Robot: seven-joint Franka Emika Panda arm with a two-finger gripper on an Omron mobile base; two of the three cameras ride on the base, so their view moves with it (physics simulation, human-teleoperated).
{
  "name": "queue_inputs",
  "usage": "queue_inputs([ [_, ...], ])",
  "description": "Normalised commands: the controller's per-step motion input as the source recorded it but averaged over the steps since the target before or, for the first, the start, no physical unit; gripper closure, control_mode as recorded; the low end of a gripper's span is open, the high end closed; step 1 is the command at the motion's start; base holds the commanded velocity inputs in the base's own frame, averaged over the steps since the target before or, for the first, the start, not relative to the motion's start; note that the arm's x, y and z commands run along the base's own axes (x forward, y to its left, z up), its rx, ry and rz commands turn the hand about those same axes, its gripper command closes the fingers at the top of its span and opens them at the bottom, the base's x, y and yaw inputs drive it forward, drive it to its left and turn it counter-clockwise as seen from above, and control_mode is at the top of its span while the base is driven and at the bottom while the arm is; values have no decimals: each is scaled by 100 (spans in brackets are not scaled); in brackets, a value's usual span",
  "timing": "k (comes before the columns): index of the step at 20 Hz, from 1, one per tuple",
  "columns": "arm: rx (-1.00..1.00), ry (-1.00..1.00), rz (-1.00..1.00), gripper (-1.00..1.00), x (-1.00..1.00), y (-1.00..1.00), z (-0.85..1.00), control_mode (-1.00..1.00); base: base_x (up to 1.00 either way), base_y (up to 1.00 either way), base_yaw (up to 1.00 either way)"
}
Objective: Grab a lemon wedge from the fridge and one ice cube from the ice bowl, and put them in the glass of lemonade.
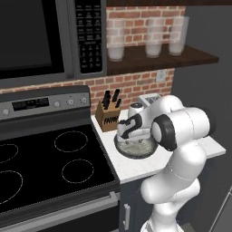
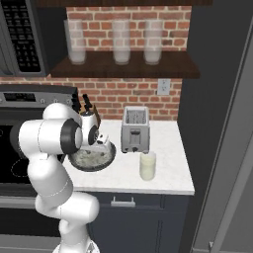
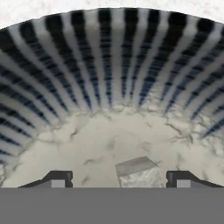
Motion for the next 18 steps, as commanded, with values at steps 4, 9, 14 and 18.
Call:
queue_inputs([
  [4,0,0,0,100,0,0,-51,-100,0,0,0],
  [9,0,3,-1,100,-4,0,-45,-100,0,0,0],
  [14,0,3,-2,100,-23,0,-34,-100,0,0,0],
  [18,0,1,-4,100,-53,0,-50,-100,0,0,0],
])
